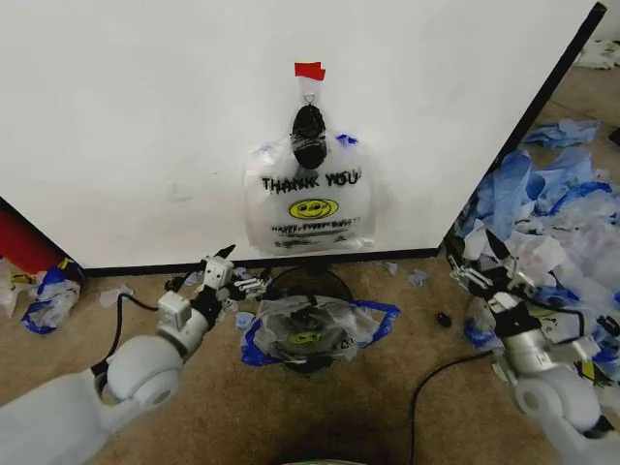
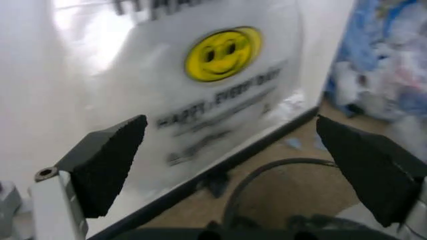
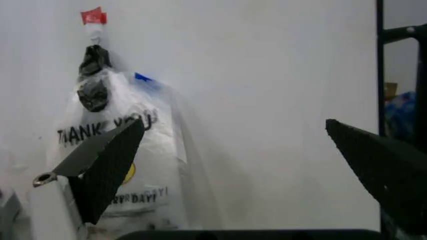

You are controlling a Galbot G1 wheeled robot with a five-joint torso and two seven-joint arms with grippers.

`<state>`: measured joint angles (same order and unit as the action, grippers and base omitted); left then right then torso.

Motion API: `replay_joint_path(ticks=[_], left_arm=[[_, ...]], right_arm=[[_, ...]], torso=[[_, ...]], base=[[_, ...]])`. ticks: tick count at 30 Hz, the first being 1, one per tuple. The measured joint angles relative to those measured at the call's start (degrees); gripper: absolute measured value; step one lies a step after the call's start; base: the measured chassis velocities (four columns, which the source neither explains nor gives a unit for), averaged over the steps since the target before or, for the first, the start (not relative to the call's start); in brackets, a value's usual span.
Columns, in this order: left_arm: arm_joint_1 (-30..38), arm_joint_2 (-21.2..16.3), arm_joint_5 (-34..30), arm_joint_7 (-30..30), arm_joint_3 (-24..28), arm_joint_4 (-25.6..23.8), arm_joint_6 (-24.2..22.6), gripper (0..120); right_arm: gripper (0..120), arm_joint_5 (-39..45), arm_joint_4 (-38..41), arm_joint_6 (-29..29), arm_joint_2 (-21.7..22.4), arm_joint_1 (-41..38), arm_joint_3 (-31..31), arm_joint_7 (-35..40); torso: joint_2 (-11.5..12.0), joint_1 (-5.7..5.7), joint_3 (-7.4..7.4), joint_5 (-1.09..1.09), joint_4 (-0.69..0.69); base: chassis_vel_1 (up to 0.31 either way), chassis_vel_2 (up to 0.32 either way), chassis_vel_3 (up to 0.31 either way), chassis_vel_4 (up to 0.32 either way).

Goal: Pick up the garbage bag from the wall and place it over the trash bin.

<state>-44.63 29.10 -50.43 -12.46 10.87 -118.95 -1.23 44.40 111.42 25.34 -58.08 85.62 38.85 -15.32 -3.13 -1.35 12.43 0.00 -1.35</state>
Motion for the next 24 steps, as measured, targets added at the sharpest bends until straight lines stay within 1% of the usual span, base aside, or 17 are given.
replay_joint_path(ticks=[2, 3, 4, 7, 8, 11, 12, 13, 14, 15, 17, 18, 20, 22, 24], left_arm=[[1.1, 0.2, -0.5, 0.6, 0.9, 0.5, -0.3, 100], [3.0, 0.6, -1.2, 1.2, 2.7, 1.1, -0.5, 100], [4.5, 0.9, -1.7, 1.6, 4.5, 1.5, -0.7, 100], [9.1, 2.2, -2.8, 3.7, 9.8, 2.5, -1.4, 100], [9.1, 2.2, -2.8, 3.7, 9.8, 2.5, -1.4, 100], [15.2, 3.9, -3.6, 4.8, 15.7, 3.8, -3.3, 100], [15.4, 3.9, -3.6, 4.9, 15.9, 3.9, -3.4, 100], [20.9, 5.5, -4.1, 4.9, 20.1, 5.3, -4.6, 100], [23.8, 6.4, -4.8, 4.9, 22.0, 5.9, -5.9, 100], [23.8, 6.4, -4.8, 4.9, 22.0, 5.9, -5.9, 100], [27.2, 7.4, -6.8, 4.9, 23.7, 6.7, -8.6, 100], [28.6, 7.7, -7.7, 4.8, 24.6, 7.1, -9.8, 100], [31.2, 8.4, -8.8, 5.2, 27.1, 8.0, -12.1, 100], [33.5, 8.9, -9.9, 5.9, 30.0, 8.9, -14.6, 100], [34.0, 9.0, -10.0, 6.2, 31.0, 9.2, -15.0, 100]], right_arm=[[100, -0.2, 0.0, 0.2, -0.5, 0.4, 0.4, 0.0], [100, -0.4, 0.1, 0.4, -1.0, 0.9, 0.8, 0.0], [100, -0.6, 0.2, 0.6, -1.5, 1.3, 1.1, 0.0], [100, -1.0, 0.4, 1.2, -2.8, 2.7, 2.2, -0.2], [100, -1.0, 0.4, 1.2, -2.8, 2.7, 2.2, -0.2], [100, -1.3, 0.7, 1.5, -4.0, 4.0, 3.5, -0.4], [100, -1.4, 0.7, 1.6, -4.1, 4.1, 3.6, -0.4], [100, -1.8, 0.9, 1.9, -5.0, 4.7, 4.0, -0.5], [100, -2.0, 1.1, 2.0, -5.5, 5.1, 4.1, -0.6], [100, -2.0, 1.1, 2.0, -5.5, 5.1, 4.1, -0.6], [100, -2.4, 1.4, 2.2, -6.2, 5.6, 4.1, -0.6], [100, -2.5, 1.6, 2.3, -6.4, 5.8, 4.1, -0.7], [100, -2.7, 1.8, 2.6, -6.8, 6.4, 4.0, -0.8], [100, -2.7, 1.8, 2.9, -6.8, 6.6, 4.1, -0.9], [100, -2.7, 1.7, 3.0, -6.7, 6.6, 4.1, -1.0]], torso=[[0.0, 0.00, 0.00, -0.01, 0.02], [0.0, 0.00, 0.00, -0.09, 0.01], [0.0, 0.00, 0.00, -0.12, 0.00], [0.0, 0.00, 0.00, -0.04, 0.00], [0.0, 0.00, 0.00, -0.04, 0.00], [0.0, 0.00, 0.00, -0.09, -0.01], [0.0, 0.00, 0.00, -0.09, -0.01], [0.0, 0.00, 0.00, -0.05, 0.00], [0.0, 0.00, 0.01, -0.07, -0.02], [0.0, 0.00, 0.01, -0.07, -0.02], [0.0, 0.00, 0.00, -0.05, -0.03], [0.0, 0.00, 0.00, -0.04, -0.02], [0.0, 0.00, 0.00, -0.09, 0.00], [0.0, 0.00, 0.00, -0.05, 0.00], [0.0, 0.00, 0.00, -0.04, 0.00]], base=[[0.000, 0.000, 0.000, 0.000], [0.000, 0.000, 0.000, 0.000], [0.000, 0.000, 0.000, 0.000], [0.000, 0.000, 0.000, 0.000], [0.000, 0.000, 0.000, 0.000], [0.000, 0.000, 0.000, 0.000], [0.000, 0.000, 0.000, 0.000], [0.000, 0.000, 0.000, 0.000], [0.000, 0.000, 0.000, 0.000], [0.000, 0.000, 0.000, 0.000], [0.000, 0.000, 0.000, 0.000], [0.000, 0.000, 0.000, 0.000], [0.000, 0.000, 0.000, 0.000], [0.000, 0.000, 0.000, 0.000], [0.000, 0.000, 0.000, 0.000]])
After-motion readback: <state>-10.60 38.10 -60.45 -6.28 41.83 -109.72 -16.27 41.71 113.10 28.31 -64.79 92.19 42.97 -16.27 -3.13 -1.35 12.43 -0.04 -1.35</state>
